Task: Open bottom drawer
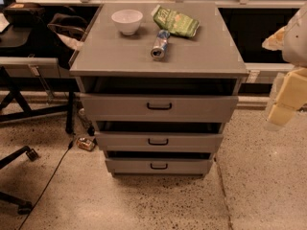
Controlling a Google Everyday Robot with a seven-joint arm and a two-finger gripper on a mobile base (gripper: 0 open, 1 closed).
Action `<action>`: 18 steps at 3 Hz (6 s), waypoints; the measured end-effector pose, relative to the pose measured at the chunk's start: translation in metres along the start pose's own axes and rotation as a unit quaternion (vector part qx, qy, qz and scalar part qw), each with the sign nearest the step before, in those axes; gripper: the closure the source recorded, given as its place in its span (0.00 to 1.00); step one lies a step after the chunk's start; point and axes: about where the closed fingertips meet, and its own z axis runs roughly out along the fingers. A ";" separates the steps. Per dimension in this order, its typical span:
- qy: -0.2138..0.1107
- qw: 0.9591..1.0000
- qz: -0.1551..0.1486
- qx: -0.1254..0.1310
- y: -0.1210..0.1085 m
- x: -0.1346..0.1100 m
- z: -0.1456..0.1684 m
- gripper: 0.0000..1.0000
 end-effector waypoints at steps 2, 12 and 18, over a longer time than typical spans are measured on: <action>-0.025 1.000 0.009 -0.003 0.004 0.002 0.012 0.00; -0.116 0.952 0.283 0.029 0.062 0.031 0.311 0.00; -0.151 0.924 0.347 -0.061 0.101 0.056 0.474 0.00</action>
Offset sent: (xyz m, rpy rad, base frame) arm -0.0020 0.0004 -0.0376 0.1388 0.0071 -0.0072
